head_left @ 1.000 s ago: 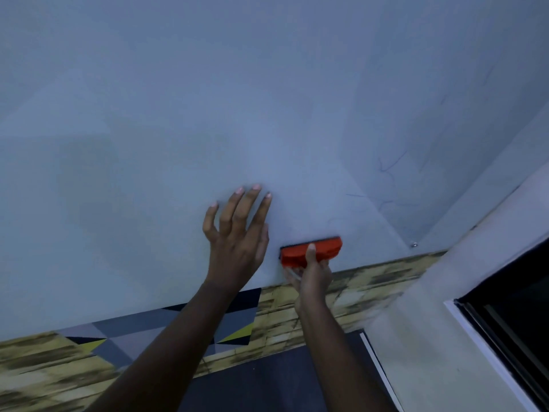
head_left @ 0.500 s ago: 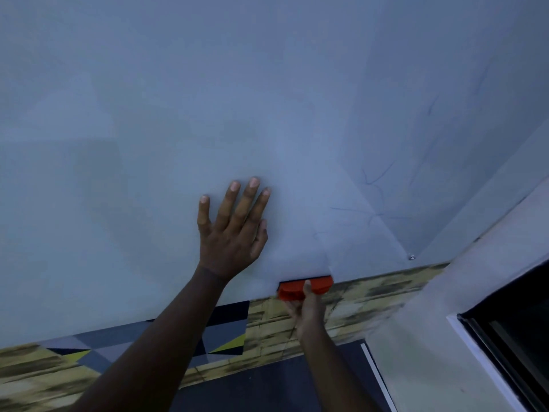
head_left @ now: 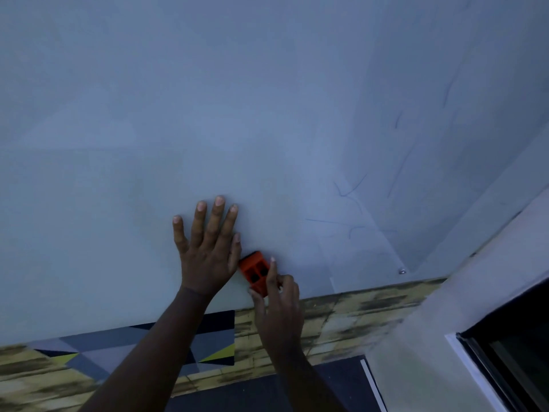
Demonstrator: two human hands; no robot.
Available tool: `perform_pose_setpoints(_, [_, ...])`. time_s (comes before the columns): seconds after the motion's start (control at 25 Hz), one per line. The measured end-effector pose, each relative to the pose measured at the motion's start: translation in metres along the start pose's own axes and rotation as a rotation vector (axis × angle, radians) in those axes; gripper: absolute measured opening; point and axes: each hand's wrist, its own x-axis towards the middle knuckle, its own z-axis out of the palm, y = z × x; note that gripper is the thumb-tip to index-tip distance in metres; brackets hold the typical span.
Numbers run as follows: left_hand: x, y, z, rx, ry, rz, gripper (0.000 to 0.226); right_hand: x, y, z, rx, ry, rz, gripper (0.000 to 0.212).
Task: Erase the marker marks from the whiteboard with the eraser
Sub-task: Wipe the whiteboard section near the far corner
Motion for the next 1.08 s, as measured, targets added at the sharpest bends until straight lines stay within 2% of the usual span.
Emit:
perform_pose_setpoints(0.12, [-0.002,0.002,-0.001,0.007,-0.017,-0.011,0.070,0.021,0.023,-0.021,0.202,0.149,0.186,0.078])
perform_pose_setpoints(0.28, [-0.008,0.010,-0.002,0.015,-0.051,-0.057,0.071,0.030,0.062,-0.033,0.534,0.253,0.415,0.083])
perform_pose_setpoints(0.36, [-0.010,0.014,-0.004,0.008,-0.074,-0.084,0.072,0.027,0.077,-0.026,0.753,0.305,0.619,0.084])
perform_pose_setpoints(0.44, [-0.011,0.016,-0.006,0.006,-0.095,-0.093,0.074,0.020,0.096,-0.010,1.023,0.333,0.952,0.076])
perform_pose_setpoints(0.56, [-0.013,0.020,-0.010,0.018,-0.121,-0.108,0.077,0.003,0.116,0.008,1.434,0.127,1.430,0.065])
perform_pose_setpoints(0.64, [-0.016,0.022,-0.012,0.019,-0.138,-0.118,0.077,-0.008,0.119,0.011,1.544,-0.043,1.596,0.061])
perform_pose_setpoints(0.72, [-0.018,0.022,-0.013,0.026,-0.155,-0.122,0.077,-0.009,0.119,0.006,1.604,-0.081,1.611,0.057])
perform_pose_setpoints(0.84, [-0.022,0.025,-0.014,0.023,-0.176,-0.136,0.076,0.012,0.115,-0.017,1.602,0.113,1.484,0.059])
perform_pose_setpoints(0.92, [-0.026,0.027,-0.014,0.018,-0.181,-0.154,0.074,0.036,0.106,-0.039,1.405,0.296,1.221,0.067])
perform_pose_setpoints(1.0, [-0.027,0.031,-0.012,0.001,-0.172,-0.168,0.073,0.060,0.087,-0.059,1.109,0.409,0.934,0.078])
perform_pose_setpoints(1.08, [-0.026,0.034,-0.010,-0.021,-0.155,-0.185,0.072,0.071,0.060,-0.069,0.844,0.407,0.685,0.083])
